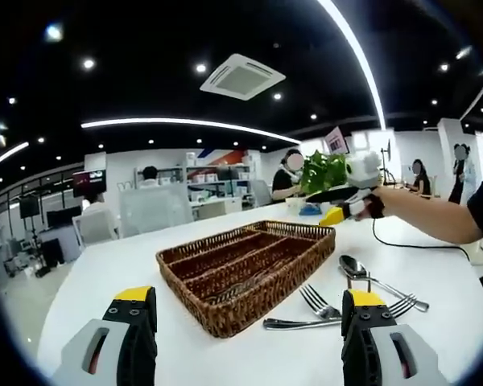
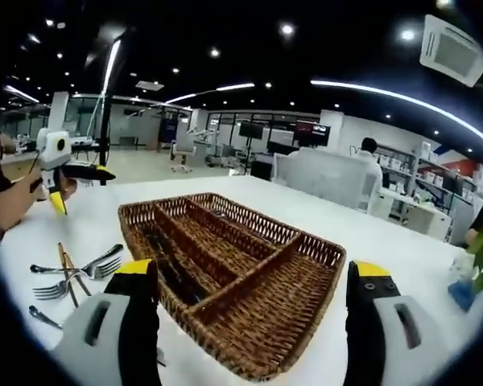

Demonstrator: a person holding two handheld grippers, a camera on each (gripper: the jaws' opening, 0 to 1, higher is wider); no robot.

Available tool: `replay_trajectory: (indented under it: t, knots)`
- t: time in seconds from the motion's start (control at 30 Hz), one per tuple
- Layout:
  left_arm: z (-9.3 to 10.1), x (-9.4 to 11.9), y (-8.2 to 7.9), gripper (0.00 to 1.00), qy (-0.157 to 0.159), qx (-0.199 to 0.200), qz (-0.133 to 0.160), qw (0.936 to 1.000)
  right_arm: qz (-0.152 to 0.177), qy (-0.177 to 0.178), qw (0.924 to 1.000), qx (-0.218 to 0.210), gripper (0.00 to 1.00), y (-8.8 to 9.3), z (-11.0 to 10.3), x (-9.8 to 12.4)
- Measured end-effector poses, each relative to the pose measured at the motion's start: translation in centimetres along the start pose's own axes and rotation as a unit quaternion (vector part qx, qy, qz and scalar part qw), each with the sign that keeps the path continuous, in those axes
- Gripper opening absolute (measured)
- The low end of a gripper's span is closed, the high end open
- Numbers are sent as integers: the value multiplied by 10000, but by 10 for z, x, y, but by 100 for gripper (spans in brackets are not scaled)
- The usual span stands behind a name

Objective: Arrange the knives, forks, and spoons in their matching storage slots by inserting each utensil handle-first until every utensil is classified and aligned in the correct compartment

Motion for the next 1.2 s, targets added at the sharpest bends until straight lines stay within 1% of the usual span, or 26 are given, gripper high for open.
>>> replay_trajectory:
  t: [0.17, 0.23, 0.33, 0.53, 0.7, 0.87, 0.93, 0.97, 1.0, 1.03, 1.1, 1.13, 1.2]
  knots:
    - [2, 1, -3, 100, 37, -2, 45, 10000, 99, -34, 9999, -37, 99, 1, -13, 14]
    - [7, 3, -2, 100, 179, -43, -27, 9998, 217, -87, 9997, -93, 99, -1, -18, 16]
    - [9, 2, -3, 100, 129, -133, -25, 9998, 170, -118, 9997, -102, 99, 1, -26, 18]
    - [10, 5, -8, 100, 167, -106, 65, 9998, 152, -175, 9997, -78, 99, 7, -41, 28]
    - [12, 6, -9, 100, 176, -105, 74, 9998, 140, -307, 9994, -103, 99, 13, -54, 42]
    - [12, 6, -8, 100, 147, -122, 37, 9998, 91, -299, 9995, -98, 99, 17, -56, 51]
    - [13, 5, -8, 100, 153, -142, 26, 9998, 135, -285, 9995, -45, 99, 13, -56, 53]
    - [13, 5, -8, 100, 149, -149, 29, 9998, 163, -324, 9993, -57, 99, 12, -57, 53]
    - [13, 6, -9, 100, 148, -150, 33, 9998, 182, -435, 9988, -108, 99, 11, -61, 53]
    - [13, 6, -9, 100, 144, -151, 37, 9998, 184, -455, 9987, -122, 99, 10, -63, 53]
    - [12, 6, -9, 100, 134, -152, 46, 9998, 154, -496, 9986, -38, 99, 9, -69, 52]
    - [12, 6, -10, 100, 130, -140, 50, 9998, 85, -546, 9985, -27, 99, 10, -72, 52]
    - [11, 6, -10, 100, 123, -130, 50, 9998, 88, -555, 9984, -16, 99, 9, -74, 51]
Point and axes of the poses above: the point that each gripper's makers call its tool centre point, and the gripper's own axes: x roughly backward along the fingers, z roughly to its right, y roughly out of its underside, the point moved 5 cm from there along x, roughly backward along the fingers, and after that the axes turned 15 degrees about -y, right-handed, at the moved point
